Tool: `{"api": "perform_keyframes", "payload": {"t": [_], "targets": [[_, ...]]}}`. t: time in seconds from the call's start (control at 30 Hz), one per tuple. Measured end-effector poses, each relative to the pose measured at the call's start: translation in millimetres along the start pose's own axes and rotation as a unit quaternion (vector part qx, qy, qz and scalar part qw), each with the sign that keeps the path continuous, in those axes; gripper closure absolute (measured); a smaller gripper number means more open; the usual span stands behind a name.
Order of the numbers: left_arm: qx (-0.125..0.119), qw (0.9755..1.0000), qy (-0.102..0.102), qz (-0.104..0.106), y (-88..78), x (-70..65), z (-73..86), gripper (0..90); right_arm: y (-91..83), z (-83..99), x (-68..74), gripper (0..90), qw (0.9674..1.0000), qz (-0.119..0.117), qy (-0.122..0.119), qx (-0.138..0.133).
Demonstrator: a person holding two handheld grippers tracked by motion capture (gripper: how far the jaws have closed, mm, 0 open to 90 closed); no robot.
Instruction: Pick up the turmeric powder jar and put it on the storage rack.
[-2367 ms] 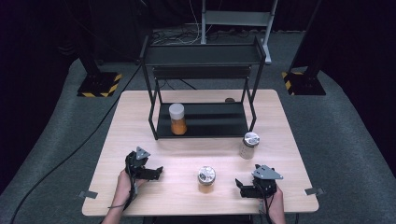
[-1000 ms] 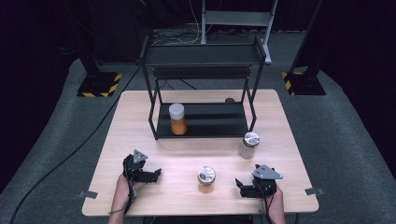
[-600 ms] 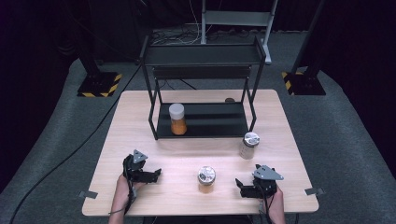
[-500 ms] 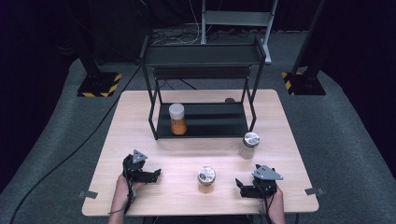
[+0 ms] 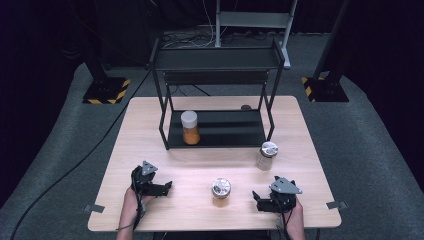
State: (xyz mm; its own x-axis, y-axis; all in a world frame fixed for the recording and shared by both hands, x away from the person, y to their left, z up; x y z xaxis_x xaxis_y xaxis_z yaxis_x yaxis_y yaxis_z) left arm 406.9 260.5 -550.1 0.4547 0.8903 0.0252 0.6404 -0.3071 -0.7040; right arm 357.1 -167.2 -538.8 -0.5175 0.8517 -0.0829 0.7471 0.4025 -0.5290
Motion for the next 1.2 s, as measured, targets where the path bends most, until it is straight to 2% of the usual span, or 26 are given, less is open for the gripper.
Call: {"api": "perform_keyframes", "payload": {"t": [0.07,0.2,0.33,0.57,0.8,1.0,1.2], "targets": [[0.0,1.0,-0.002,-0.002,-0.2,-0.1,0.2,0.2,-0.4,0.1,-0.1,1.4,1.0,0.002,0.001,-0.002],[0.001,1.0,-0.003,-0.003,-0.3,-0.1,0.3,0.2,1.0,-0.2,1.8,1.1,0.9997,0.025,-0.001,0.007],[0.001,1.0,-0.003,-0.003,-0.3,-0.1,0.2,0.2,0.0,-0.5,7.2,1.0,0.9991,0.039,0.013,0.006],[0.001,1.0,-0.003,-0.003,-0.3,-0.1,0.2,0.2,-9.3,0.7,28.1,1.6,0.9983,0.042,0.038,-0.012],[0.001,1.0,-0.003,-0.003,-0.4,-0.1,0.2,0.3,-12.0,-2.2,61.5,1.8,0.9989,0.008,0.037,-0.028],[0.001,1.0,-0.003,-0.003,-0.4,-0.1,0.3,0.2,-8.2,-12.0,88.7,1.8,0.9985,-0.032,0.016,-0.04],[0.001,1.0,-0.003,-0.003,-0.4,-0.2,0.3,0.3,3.8,-23.4,105.5,1.7,0.9967,-0.067,-0.004,-0.045]]}}
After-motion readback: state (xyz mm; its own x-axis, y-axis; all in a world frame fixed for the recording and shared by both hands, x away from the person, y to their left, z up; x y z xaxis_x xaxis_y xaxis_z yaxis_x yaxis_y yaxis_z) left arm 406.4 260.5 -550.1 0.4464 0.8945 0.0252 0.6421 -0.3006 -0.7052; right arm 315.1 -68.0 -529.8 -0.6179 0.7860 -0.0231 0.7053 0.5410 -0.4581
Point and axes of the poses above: each handheld gripper's, and its own axes: y roughly forward along the jaws, z roughly out of its underside, x roughly to its left, the point moved 3 cm from there along y, roughly forward along the jaws, and after that the axes turned 2 degrees about -z, right-handed, at the moved point
